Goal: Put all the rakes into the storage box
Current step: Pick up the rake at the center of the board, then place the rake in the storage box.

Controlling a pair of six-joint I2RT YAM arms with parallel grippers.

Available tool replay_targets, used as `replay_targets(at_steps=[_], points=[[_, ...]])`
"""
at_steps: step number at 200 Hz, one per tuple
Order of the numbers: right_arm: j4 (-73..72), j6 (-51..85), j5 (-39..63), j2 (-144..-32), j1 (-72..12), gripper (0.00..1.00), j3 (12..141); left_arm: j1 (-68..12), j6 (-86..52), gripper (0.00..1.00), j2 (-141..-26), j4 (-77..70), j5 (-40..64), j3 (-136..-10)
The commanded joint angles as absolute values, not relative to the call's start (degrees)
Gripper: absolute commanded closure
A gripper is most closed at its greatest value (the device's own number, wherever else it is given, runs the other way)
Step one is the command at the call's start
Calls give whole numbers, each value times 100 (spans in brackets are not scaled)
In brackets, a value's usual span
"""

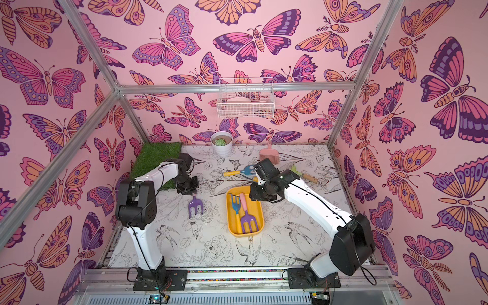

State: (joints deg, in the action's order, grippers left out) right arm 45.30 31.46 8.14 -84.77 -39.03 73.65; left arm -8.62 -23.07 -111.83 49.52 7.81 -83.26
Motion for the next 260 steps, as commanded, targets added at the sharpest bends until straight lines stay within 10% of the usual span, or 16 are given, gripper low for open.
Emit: replay_targets(at_steps=[1, 260], points=[[4702, 3060, 728, -8208, -3880, 48, 7300, -956, -2370, 100, -10622, 5071, 1026, -8098], [5203, 2883, 173, -6715, -3209, 47, 6372, -4411, -4288, 100, -9680, 5030, 1124, -8333]])
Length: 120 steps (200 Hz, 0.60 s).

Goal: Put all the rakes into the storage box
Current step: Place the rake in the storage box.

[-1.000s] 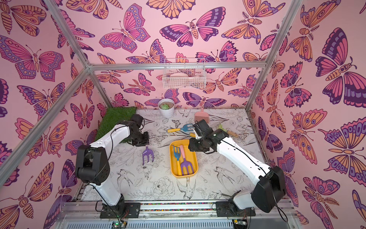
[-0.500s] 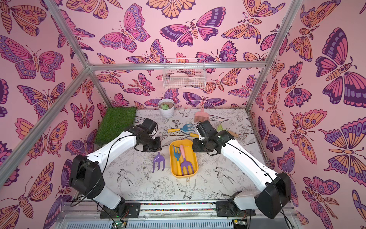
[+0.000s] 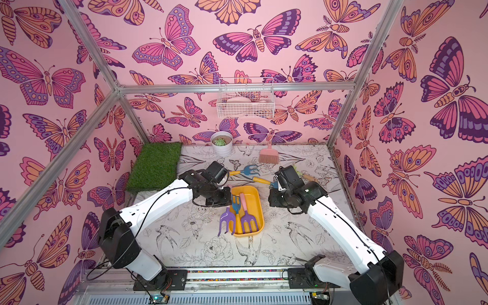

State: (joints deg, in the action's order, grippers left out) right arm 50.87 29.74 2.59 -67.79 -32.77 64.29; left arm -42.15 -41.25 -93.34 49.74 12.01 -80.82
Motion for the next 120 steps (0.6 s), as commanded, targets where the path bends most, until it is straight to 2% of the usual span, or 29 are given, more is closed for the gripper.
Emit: replay_targets(at_steps=[1, 59, 120], points=[[5203, 2883, 175, -6715, -3208, 47, 6367, -4420, -4289, 100, -9687, 5028, 1129, -8350], [5220, 2950, 290, -6682, -3190, 47, 6356, -4730, -4322, 100, -10699, 4942, 1230, -9201], [5237, 3046, 141, -6414, -3174, 47, 6157, -4731, -4408, 100, -11233, 4832, 1134, -9591]])
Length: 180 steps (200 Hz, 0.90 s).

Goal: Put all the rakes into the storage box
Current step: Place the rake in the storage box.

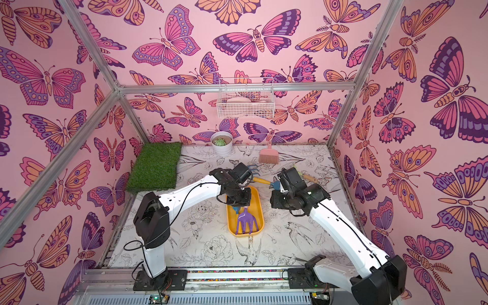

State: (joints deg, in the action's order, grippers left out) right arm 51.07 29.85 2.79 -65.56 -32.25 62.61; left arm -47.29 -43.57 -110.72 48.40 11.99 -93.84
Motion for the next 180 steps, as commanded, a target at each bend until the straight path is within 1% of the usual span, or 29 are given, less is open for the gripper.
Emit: replay_targets(at_steps=[1, 41, 48, 62, 68, 77, 82, 87, 93, 115, 136, 155, 180], points=[[5238, 3044, 136, -6411, -3173, 47, 6150, -4734, -4406, 100, -11242, 4833, 1134, -9599], [5273, 3086, 148, -6390, -3146, 47, 6161, -4711, -4453, 100, -11495, 4831, 1086, -9781], [5273, 3094, 149, -6386, -3146, 47, 6165, -4702, -4481, 96, -11534, 4833, 1073, -9799], [5299, 3116, 162, -6380, -3140, 47, 6178, -4692, -4536, 85, -11552, 4784, 1095, -9834], [5314, 3116, 175, -6379, -3146, 47, 6189, -4694, -4535, 76, -11558, 4758, 1130, -9864], [5339, 3113, 193, -6371, -3139, 47, 6209, -4702, -4535, 59, -11550, 4756, 1151, -9928], [5351, 3110, 208, -6365, -3141, 47, 6221, -4710, -4522, 53, -11525, 4742, 1143, -9949], [5356, 3098, 211, -6353, -3146, 47, 6235, -4726, -4510, 49, -11498, 4732, 1135, -9982], [5361, 3091, 209, -6352, -3146, 47, 6242, -4737, -4500, 47, -11459, 4730, 1102, -10001], [5368, 3025, 169, -6327, -3146, 46, 6346, -4746, -4535, 43, -11180, 4732, 988, -9974], [5353, 3033, -192, -6303, -3144, 46, 6482, -4745, -4570, 46, -10707, 4732, 798, -9807], [5319, 3065, -748, -6375, -3146, 43, 6658, -4725, -4613, 47, -10125, 4729, 581, -9486], [5261, 2882, -1209, -6626, -3149, 43, 6982, -4639, -4768, 47, -9365, 4707, 262, -8878]])
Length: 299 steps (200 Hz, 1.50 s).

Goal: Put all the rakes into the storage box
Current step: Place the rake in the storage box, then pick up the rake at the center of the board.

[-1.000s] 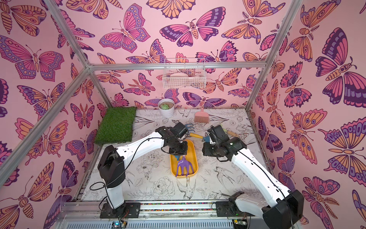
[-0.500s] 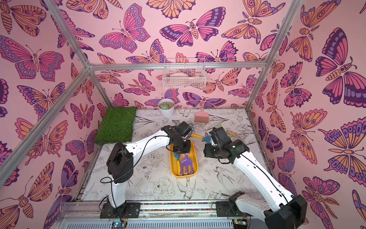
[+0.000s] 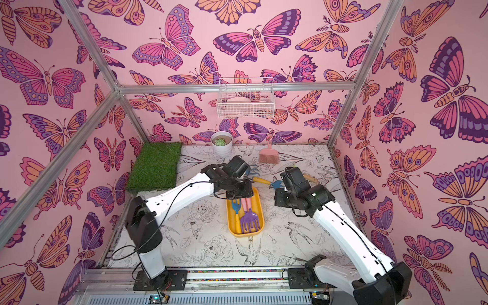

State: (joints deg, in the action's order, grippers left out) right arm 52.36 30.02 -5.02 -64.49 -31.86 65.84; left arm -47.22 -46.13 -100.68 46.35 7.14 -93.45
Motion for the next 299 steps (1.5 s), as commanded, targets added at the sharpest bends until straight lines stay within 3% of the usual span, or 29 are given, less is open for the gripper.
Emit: replay_targets(at_steps=[1, 59, 126, 201, 299], points=[[5254, 2869, -1224, -6640, -3148, 43, 6994, -4631, -4770, 47, -9332, 4704, 249, -8851], [5212, 2776, -1166, -7631, -2795, 42, 7715, -3786, -4702, 49, -7983, 4620, 722, -7389], [4712, 3557, -1046, -8720, -2039, 46, 7985, -2567, -4527, 49, -6780, 4378, 1341, -5841], [4580, 4993, -1560, -10098, -1667, 46, 8477, -2322, -4663, 49, -6389, 4334, 1538, -5227], [4397, 6214, -1288, -11156, -247, 48, 9299, -2118, -4816, 49, -7001, 3659, 1544, -5211]])
